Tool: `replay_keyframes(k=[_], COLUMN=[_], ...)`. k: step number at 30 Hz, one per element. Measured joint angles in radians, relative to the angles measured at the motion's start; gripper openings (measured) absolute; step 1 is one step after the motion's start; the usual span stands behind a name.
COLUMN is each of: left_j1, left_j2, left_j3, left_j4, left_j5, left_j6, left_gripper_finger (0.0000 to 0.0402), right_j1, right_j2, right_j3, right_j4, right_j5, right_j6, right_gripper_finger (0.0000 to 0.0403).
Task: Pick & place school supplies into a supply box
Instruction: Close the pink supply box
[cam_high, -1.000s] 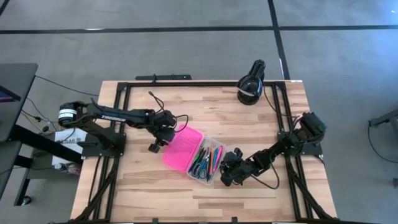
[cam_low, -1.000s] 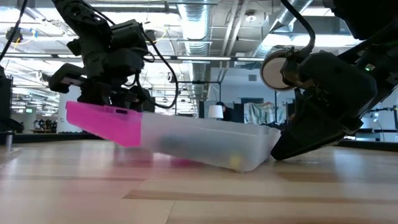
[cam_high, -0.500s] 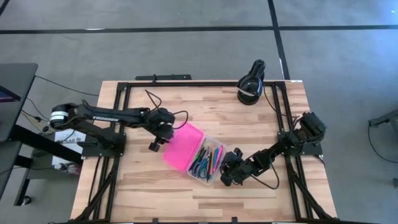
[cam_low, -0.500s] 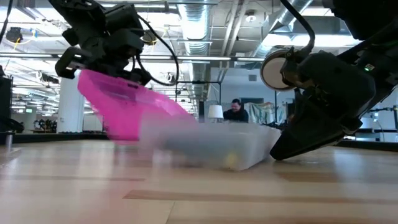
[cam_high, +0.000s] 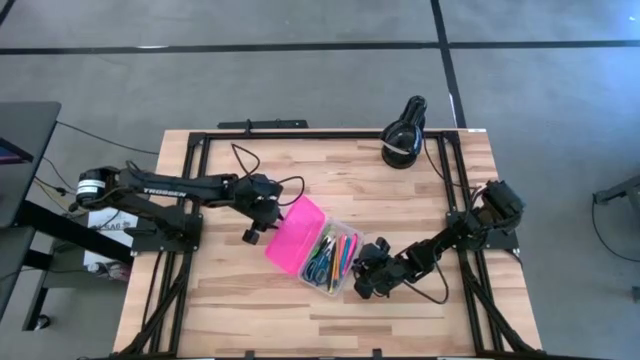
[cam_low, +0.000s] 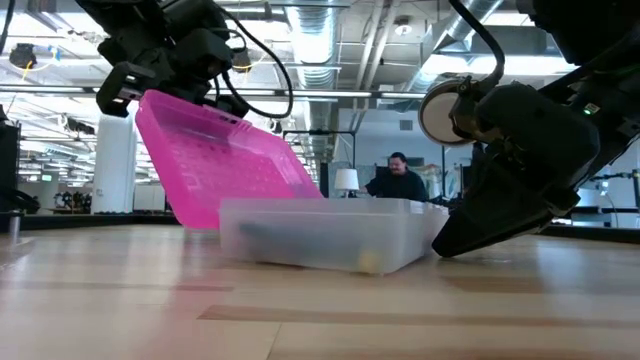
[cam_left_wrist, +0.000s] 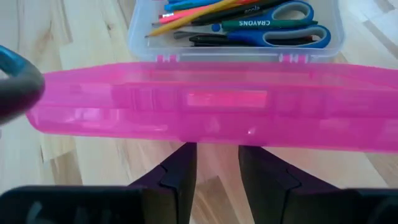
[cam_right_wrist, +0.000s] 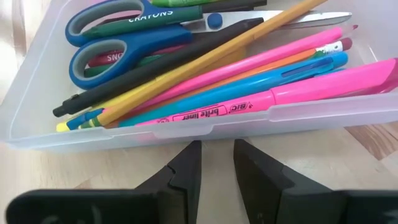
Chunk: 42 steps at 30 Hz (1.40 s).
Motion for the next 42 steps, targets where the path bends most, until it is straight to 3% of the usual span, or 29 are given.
replay_keyframes(k=[19,34,42], left_j1=[-0.122,-0.161,-0.165], left_j2=[0.001,0.003,0.146], left_j3=[0.031,0.031,0.03], left_j4=[0.161,0.2,0.299], left_j5=[-0.031,-0.092,-0.056], left_j6=[-0.085,-0.151,-0.212], left_gripper_finger=[0.0114,0.0114,0.0114], right_j1=[-0.025,-0.228,-0.343], right_j2=[0.002,0.003,0.001], right_j3=[-0.001,-0.002,0.006], right_j4=[0.035,0.14,0.194], right_j5=[-0.011,-0.163,-0.288], right_j6=[-0.026,-0.106,-0.14], right_gripper_finger=[0.0092,0.0092,0.0092])
